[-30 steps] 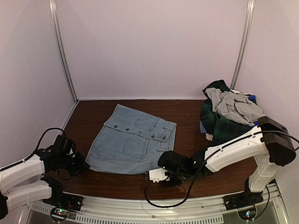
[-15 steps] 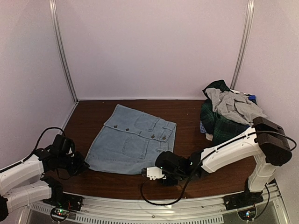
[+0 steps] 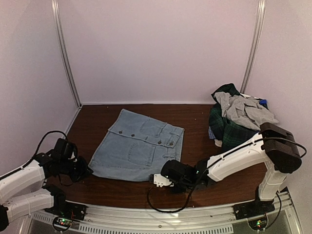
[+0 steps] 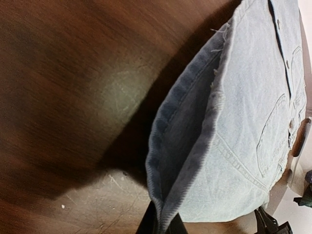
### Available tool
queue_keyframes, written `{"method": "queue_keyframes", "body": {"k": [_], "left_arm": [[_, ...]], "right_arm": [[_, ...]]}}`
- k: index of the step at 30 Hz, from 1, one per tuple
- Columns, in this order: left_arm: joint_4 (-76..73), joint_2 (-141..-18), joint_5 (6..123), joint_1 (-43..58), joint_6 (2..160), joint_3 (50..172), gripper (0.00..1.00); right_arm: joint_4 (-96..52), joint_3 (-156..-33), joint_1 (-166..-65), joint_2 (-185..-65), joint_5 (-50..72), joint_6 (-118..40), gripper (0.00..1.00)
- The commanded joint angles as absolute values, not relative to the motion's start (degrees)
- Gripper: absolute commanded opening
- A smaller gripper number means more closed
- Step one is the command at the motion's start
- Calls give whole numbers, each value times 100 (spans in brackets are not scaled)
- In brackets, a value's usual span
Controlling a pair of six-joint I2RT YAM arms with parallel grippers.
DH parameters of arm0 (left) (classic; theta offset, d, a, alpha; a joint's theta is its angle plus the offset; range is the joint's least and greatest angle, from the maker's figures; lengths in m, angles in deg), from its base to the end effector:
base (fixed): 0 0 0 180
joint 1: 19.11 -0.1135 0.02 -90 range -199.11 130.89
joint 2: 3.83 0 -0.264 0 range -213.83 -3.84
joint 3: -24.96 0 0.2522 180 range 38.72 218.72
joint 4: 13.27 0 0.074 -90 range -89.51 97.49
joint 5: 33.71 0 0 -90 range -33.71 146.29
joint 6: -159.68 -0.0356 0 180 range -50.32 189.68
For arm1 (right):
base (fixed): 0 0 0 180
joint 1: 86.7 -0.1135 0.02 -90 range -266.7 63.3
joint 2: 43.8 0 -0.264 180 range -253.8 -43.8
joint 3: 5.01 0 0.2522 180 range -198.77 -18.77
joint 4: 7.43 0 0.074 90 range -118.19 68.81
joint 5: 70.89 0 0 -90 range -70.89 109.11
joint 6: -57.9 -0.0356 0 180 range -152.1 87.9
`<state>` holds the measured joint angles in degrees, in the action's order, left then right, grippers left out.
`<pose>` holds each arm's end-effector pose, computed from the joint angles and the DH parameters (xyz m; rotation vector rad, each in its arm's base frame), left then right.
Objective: Fold and stack the mixed laundry pile
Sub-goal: Pick up the flattened skirt from the center of the board, then fold the flattened skirt at the center of the board.
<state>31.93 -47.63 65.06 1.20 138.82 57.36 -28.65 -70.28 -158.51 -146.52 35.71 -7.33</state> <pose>0.1264 -0.0526 0.1552 -1.0754 2.5216 -0.7279 0.1141 0.3147 0.1253 -1.8188 1.7596 -0.0553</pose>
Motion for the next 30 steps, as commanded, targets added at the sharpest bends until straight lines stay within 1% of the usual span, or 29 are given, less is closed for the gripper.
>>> {"method": "queue_keyframes", "body": {"k": [1,7,11,15,20,24,30], "left_arm": [[3238,-4725,6443,90,13641,6020,0],[3934,-4341,6492,88,13232,6453,0],[4444,-3982,6366,93,13107,6870,0],[4467,-4158,6244,93,13023,7236,0],[3898,-5114,5923,93,12735,7883,0],[3072,-6240,5934,88,12556,8456,0],[2275,-8298,6073,84,12022,9942,0]], "right_arm": [[-3666,-6944,-15776,-14784,3661,-797,0],[-3802,-6874,-16014,-13911,3213,-903,0],[-4040,-6975,-16079,-13546,2883,-1079,0],[-4059,-7080,-16037,-13397,2648,-1135,0],[-4042,-7221,-15491,-13229,2105,-1345,0],[-4081,-7544,-14821,-13248,1556,-1406,0],[-4120,-8229,-13768,-13645,765,-1442,0]]}}
